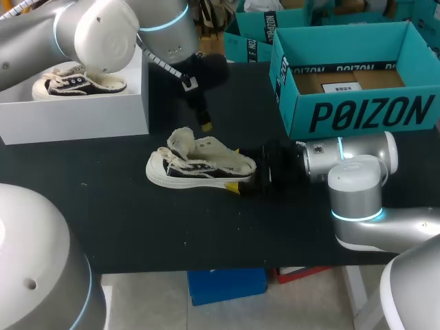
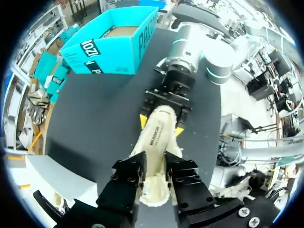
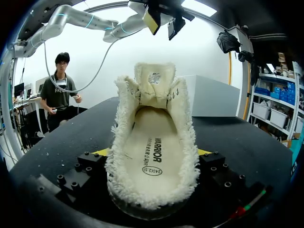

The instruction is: Take the shoe out of the shoebox, open the shoe tongue, remove and reinsert the insole, then place the shoe into the shoebox

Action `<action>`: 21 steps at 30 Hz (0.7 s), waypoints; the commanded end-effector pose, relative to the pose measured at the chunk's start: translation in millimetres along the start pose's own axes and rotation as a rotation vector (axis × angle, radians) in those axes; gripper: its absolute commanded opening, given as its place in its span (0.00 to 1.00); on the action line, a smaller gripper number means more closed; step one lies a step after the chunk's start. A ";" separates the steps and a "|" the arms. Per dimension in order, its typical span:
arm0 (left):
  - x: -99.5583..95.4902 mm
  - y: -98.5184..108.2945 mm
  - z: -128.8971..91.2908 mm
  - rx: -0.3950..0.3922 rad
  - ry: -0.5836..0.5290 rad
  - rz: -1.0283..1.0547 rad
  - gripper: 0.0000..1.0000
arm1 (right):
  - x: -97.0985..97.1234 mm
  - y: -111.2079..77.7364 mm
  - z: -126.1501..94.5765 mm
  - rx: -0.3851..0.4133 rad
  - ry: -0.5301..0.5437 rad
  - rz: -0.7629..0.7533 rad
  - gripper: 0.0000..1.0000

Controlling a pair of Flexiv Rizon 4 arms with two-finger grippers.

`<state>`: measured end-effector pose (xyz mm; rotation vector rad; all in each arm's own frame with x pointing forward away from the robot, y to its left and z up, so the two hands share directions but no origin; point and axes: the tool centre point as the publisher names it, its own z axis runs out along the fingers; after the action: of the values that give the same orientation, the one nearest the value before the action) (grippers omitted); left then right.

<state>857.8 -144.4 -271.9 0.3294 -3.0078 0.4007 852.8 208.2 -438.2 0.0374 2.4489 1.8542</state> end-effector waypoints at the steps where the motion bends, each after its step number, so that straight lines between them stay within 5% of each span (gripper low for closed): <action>1: -4.2 1.0 6.1 -0.088 0.298 0.438 0.00 | 0.5 -9.0 4.5 -0.001 -0.001 0.001 0.00; 21: 1.4 10.0 11.2 -0.134 0.288 0.407 0.00 | 0.5 -9.0 4.5 -0.001 -0.001 0.001 0.00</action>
<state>852.5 -134.4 -281.8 -0.3745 -2.7891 0.2627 852.8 208.2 -438.2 0.0373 2.4489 1.8542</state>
